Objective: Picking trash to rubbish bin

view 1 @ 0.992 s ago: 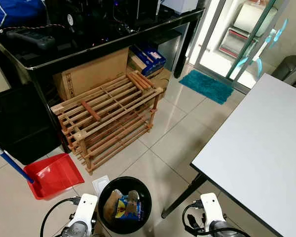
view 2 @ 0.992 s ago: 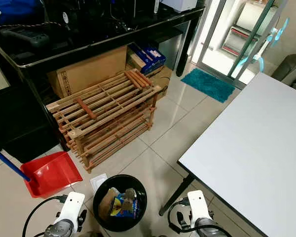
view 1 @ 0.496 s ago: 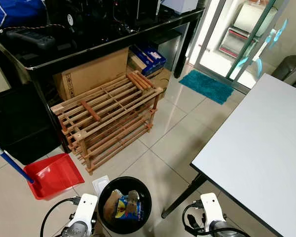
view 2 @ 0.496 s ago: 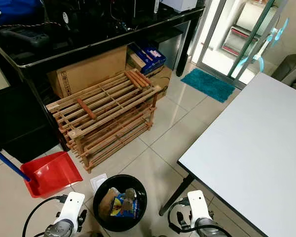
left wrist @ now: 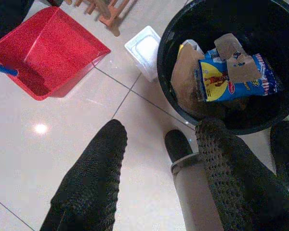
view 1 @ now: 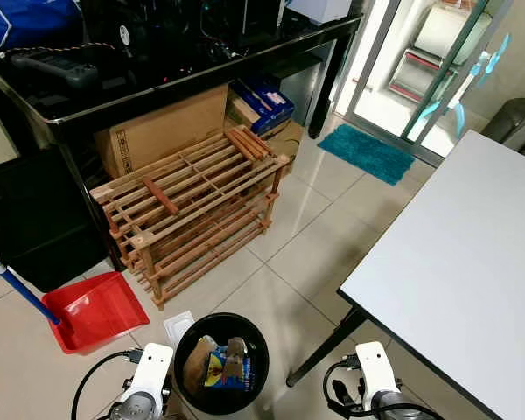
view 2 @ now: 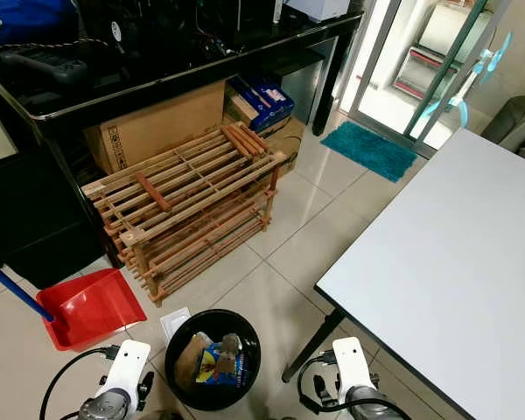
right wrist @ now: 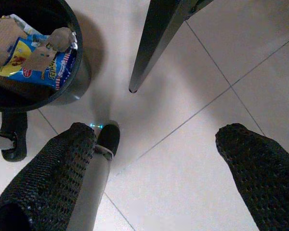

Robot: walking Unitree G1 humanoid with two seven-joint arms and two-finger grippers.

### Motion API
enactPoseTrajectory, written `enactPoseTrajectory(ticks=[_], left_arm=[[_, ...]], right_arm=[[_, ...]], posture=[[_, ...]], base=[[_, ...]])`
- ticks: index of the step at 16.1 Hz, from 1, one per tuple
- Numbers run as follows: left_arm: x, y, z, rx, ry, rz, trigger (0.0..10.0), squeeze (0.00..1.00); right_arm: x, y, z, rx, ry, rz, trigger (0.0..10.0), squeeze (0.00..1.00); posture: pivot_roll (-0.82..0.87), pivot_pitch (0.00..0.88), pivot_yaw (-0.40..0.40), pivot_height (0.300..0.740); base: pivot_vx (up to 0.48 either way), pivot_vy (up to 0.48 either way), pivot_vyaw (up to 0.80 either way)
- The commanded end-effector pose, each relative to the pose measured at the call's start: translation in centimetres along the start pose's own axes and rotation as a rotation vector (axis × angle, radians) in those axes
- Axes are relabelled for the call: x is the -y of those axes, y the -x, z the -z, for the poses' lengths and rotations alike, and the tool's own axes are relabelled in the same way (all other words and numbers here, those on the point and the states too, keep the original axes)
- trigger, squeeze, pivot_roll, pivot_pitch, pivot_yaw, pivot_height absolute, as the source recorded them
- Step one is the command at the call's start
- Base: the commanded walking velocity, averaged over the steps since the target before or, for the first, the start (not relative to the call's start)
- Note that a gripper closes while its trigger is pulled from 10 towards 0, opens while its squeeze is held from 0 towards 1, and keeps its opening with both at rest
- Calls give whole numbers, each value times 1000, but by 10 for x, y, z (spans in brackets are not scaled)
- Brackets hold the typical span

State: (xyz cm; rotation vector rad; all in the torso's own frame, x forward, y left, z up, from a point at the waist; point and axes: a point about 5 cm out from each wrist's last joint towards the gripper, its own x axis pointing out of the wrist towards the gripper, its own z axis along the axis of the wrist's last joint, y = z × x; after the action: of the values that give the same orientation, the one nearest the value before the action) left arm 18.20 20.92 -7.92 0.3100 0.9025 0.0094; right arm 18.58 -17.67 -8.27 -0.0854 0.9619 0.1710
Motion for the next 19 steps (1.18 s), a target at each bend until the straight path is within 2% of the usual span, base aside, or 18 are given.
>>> enactPoseTrajectory(ticks=[1, 19], left_arm=[[-2, -3, -12, 33, 29, -32, 10000, 0], [2, -3, -13, 33, 17, -25, 10000, 0]], right_arm=[[-6, -5, -21, 77, -122, 51, 10000, 0], [-8, -4, -21, 97, -137, 45, 10000, 0]], posture=[[-18, 40, -123, 740], [-20, 42, -125, 740]], base=[[0, 0, 0], [0, 0, 0]])
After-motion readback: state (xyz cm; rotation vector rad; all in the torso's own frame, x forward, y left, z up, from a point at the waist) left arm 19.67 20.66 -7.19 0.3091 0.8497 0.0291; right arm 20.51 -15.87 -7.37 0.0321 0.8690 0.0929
